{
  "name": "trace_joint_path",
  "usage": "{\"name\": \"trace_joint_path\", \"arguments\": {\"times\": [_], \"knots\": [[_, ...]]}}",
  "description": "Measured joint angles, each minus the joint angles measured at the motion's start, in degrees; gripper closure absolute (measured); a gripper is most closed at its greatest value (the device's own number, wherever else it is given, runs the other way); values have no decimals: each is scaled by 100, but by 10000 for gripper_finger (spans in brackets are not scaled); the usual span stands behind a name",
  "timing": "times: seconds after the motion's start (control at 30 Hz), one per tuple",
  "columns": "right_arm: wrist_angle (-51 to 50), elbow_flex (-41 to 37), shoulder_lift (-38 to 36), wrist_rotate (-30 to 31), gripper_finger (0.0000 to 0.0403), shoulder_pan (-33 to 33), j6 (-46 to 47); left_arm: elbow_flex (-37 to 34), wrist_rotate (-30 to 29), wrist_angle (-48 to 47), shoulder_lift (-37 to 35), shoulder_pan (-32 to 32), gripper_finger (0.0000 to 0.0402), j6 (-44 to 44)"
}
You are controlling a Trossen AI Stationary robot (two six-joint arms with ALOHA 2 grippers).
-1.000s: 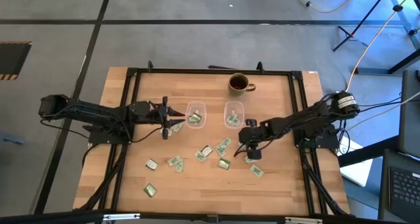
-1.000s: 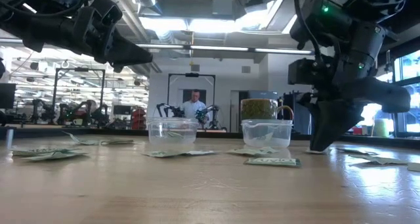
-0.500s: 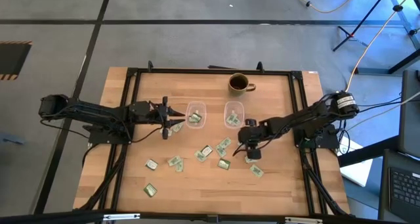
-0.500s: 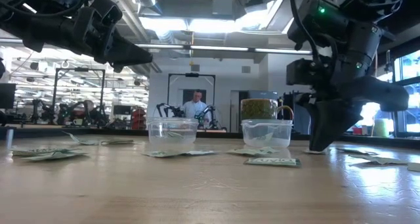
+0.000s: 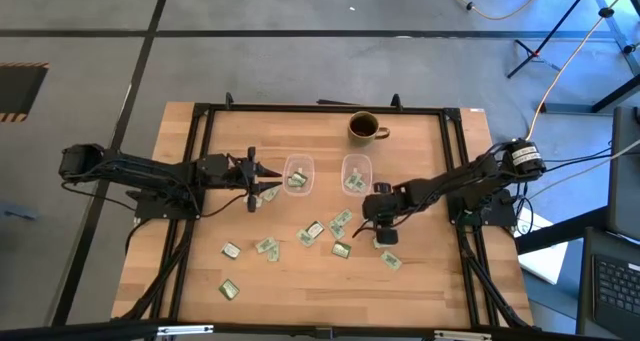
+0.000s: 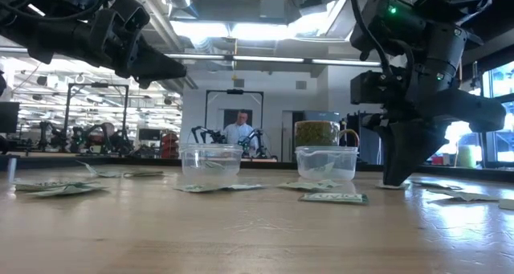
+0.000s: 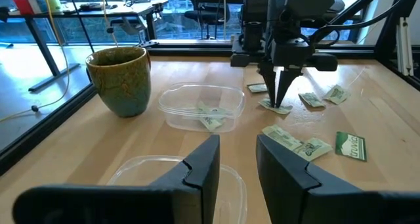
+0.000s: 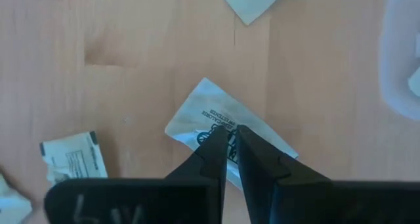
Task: Pick and place items into bin
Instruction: Put the stevia packet into the right transparent bin
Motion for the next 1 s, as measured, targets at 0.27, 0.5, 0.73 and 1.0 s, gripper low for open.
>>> {"name": "trace_joint_path", "arguments": {"times": [0.27, 0.5, 0.73, 1.0], "knots": [[32, 3, -2, 66, 363, 9, -427, 0, 0, -2, 0, 2, 306, 0], [43, 5, -4, 105, 363, -4, 51, 0, 0, -2, 0, 1, 306, 51], [55, 7, -7, 112, 344, -15, 159, 0, 0, -2, 0, 2, 306, 55], [59, 7, -7, 88, 276, -16, 279, 0, 0, -2, 0, 0, 306, 57]]}}
